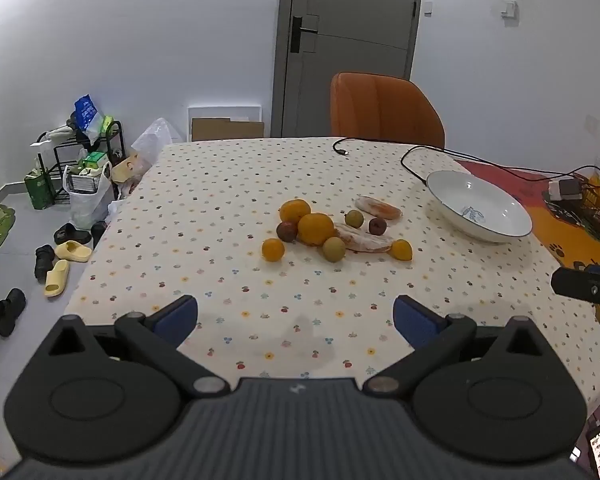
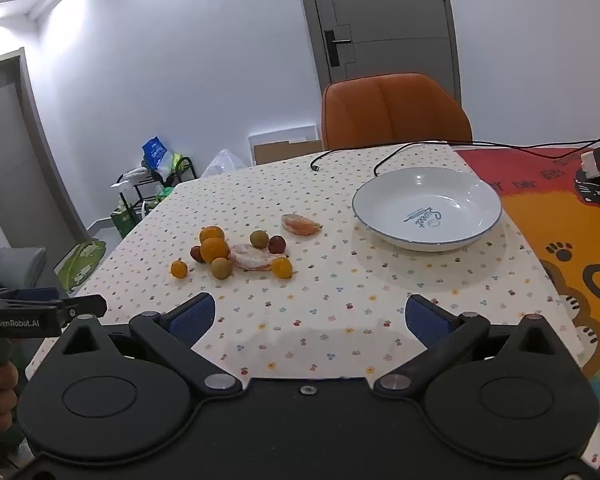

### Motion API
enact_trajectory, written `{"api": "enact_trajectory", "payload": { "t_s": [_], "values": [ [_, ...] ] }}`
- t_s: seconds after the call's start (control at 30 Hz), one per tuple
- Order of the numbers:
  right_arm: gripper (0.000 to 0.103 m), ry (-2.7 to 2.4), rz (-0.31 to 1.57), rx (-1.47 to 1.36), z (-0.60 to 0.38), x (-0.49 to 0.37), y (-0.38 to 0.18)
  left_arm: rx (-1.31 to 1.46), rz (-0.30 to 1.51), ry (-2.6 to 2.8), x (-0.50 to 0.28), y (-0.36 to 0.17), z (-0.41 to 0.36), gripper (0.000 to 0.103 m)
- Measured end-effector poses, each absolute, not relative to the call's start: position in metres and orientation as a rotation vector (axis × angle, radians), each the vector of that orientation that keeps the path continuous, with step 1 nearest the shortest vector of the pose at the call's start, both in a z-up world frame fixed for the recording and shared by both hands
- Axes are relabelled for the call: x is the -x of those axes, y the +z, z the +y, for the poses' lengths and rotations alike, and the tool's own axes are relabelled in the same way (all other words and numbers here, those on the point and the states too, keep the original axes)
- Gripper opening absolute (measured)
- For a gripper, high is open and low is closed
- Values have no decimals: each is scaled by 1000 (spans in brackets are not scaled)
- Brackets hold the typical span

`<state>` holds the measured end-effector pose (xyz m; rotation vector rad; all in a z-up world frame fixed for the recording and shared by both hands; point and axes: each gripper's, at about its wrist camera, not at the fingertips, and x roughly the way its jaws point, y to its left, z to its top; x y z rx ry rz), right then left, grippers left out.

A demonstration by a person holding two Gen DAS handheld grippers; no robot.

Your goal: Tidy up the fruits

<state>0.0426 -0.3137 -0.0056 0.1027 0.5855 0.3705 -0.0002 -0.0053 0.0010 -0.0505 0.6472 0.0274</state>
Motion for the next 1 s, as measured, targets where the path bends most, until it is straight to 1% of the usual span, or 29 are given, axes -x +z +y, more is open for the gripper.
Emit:
{"api": "enact_trajectory", "payload": {
  "t_s": [0.4,1.0],
  "values": [
    [103,375,589,-84,-306,-34,-1,83,638,29,3,-1,2,103],
    [103,361,597,-87,-312,-40,-7,92,631,32,4,0,3,103]
  ]
}}
